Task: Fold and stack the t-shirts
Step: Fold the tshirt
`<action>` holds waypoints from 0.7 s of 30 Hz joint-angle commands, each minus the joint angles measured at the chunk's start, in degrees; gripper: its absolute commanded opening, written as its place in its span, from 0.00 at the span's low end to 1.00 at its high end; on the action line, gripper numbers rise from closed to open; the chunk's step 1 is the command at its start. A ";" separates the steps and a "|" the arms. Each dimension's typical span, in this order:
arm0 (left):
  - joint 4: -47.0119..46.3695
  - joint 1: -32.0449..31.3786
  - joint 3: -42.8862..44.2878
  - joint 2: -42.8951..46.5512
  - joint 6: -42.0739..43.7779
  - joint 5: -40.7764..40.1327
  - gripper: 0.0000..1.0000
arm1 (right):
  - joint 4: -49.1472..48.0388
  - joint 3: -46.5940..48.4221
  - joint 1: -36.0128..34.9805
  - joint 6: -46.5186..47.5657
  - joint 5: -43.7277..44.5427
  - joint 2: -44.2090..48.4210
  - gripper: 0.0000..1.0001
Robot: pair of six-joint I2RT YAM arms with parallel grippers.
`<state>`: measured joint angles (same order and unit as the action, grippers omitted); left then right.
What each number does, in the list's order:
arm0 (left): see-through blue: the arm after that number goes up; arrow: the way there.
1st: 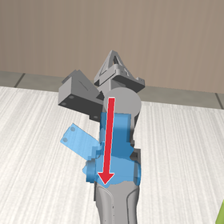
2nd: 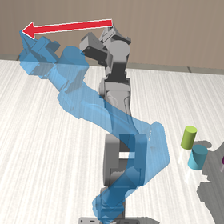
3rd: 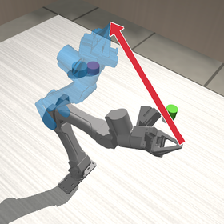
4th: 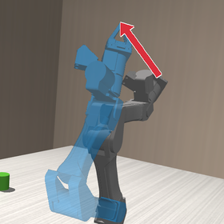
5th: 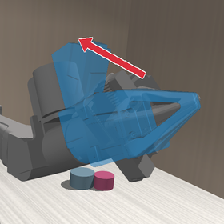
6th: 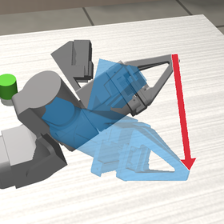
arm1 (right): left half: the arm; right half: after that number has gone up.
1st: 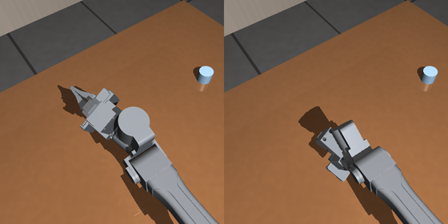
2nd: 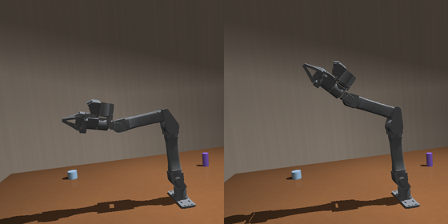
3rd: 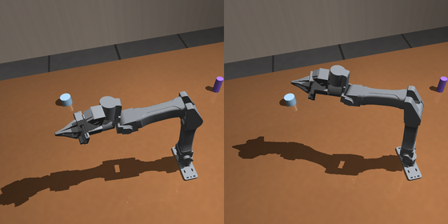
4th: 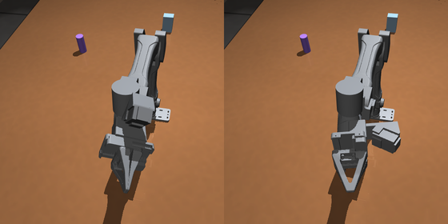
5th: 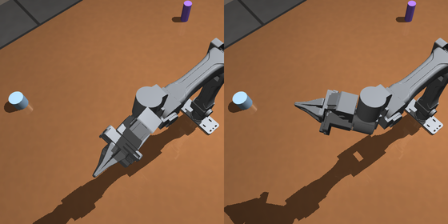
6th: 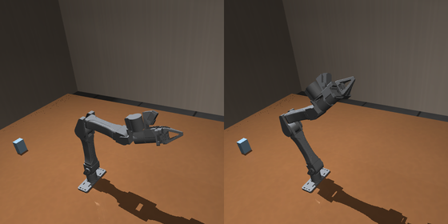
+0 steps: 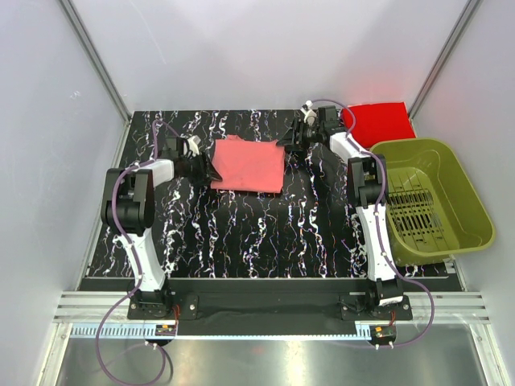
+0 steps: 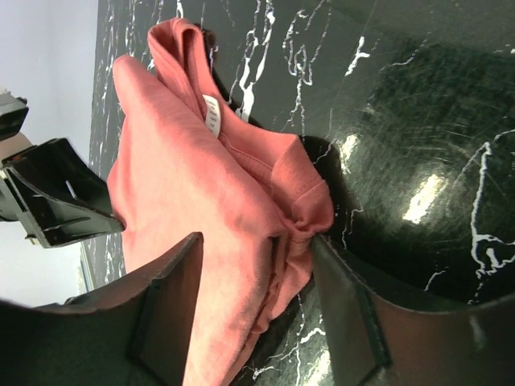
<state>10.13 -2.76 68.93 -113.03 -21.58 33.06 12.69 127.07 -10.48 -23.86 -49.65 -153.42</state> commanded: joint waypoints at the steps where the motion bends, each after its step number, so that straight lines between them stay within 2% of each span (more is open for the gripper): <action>1: 1.99 0.30 2.53 -0.44 2.78 1.31 0.42 | -0.30 2.13 -0.33 -0.23 0.34 -1.79 0.63; 8: 5.33 0.30 2.97 1.76 2.51 -2.56 0.19 | 0.50 2.92 -0.33 -1.10 1.31 -2.93 0.57; 10: 6.30 0.30 2.97 2.11 2.16 -3.35 0.18 | 0.58 2.84 -0.33 -1.19 1.57 -3.02 0.57; 13: 7.62 0.30 2.36 2.55 1.81 -4.76 0.19 | 0.76 3.01 -0.33 -1.19 1.75 -3.28 0.55; 14: 7.71 0.30 2.09 2.82 1.72 -5.28 0.30 | 0.85 3.10 -0.24 -1.28 1.75 -3.20 0.55; 15: 7.89 0.30 1.74 3.17 1.55 -5.63 0.37 | 0.93 3.19 -0.24 -1.28 1.75 -3.28 0.54; 21: 10.78 0.30 0.95 6.77 1.02 -9.06 0.40 | 1.20 4.24 -0.15 -1.54 1.22 -3.99 0.53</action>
<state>18.90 -2.72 69.69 -110.50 -20.58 27.18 12.32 129.51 -10.48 -25.69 -49.21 -155.54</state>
